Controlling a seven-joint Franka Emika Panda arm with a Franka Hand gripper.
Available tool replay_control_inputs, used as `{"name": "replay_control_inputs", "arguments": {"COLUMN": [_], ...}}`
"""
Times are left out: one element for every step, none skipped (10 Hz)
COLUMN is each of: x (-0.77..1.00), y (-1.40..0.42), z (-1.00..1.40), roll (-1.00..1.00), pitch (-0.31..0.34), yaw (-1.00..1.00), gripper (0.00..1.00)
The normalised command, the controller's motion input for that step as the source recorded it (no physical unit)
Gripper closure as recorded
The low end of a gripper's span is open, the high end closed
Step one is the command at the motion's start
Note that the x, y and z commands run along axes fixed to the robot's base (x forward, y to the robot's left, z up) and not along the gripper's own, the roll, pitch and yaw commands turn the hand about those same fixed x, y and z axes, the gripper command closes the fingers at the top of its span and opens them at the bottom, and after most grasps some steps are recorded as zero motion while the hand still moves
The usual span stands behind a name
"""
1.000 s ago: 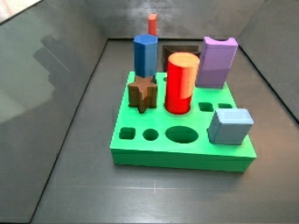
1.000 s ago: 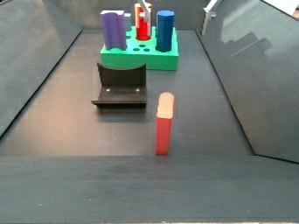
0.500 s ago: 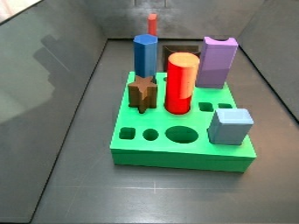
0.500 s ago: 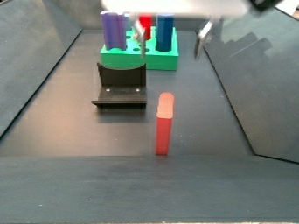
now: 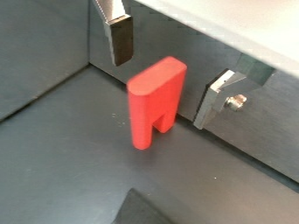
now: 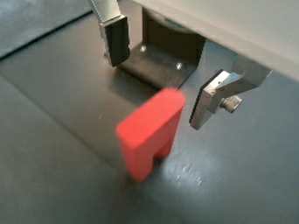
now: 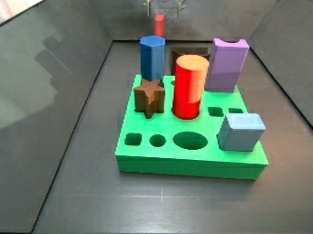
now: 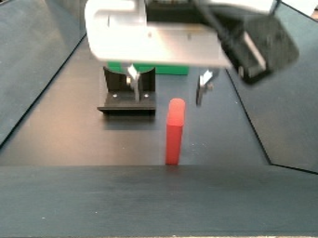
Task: Pick up the square-circle object. Move up. Rotate the square-circle object. Move to above the board. Insert the square-circle object.
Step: Pick up the square-circle object.
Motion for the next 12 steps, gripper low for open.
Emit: {"name": "replay_control_inputs", "arguments": {"x": [0.10, 0.08, 0.02, 0.00, 0.00, 0.00, 0.00, 0.00, 0.00, 0.00, 0.00, 0.00], "y": [0.22, 0.13, 0.12, 0.13, 0.09, 0.00, 0.00, 0.00, 0.00, 0.00, 0.00, 0.00], "z": [-0.59, -0.56, -0.49, -0.36, -0.11, 0.00, 0.00, 0.00, 0.00, 0.00, 0.00, 0.00], "roll": [-0.09, -0.16, -0.21, -0.27, -0.21, 0.00, 0.00, 0.00, 0.00, 0.00, 0.00, 0.00], "pitch": [-0.036, -0.030, -0.011, 0.000, 0.000, 0.000, 0.000, 0.000, 0.000, 0.000, 0.000, 0.000], "yaw": [-0.06, -0.11, -0.19, -0.27, -0.17, 0.00, 0.00, 0.00, 0.00, 0.00, 0.00, 0.00], "gripper": [0.00, 0.00, 0.00, 0.00, 0.00, 0.00, 1.00, 1.00, 1.00, 1.00, 1.00, 1.00]}}
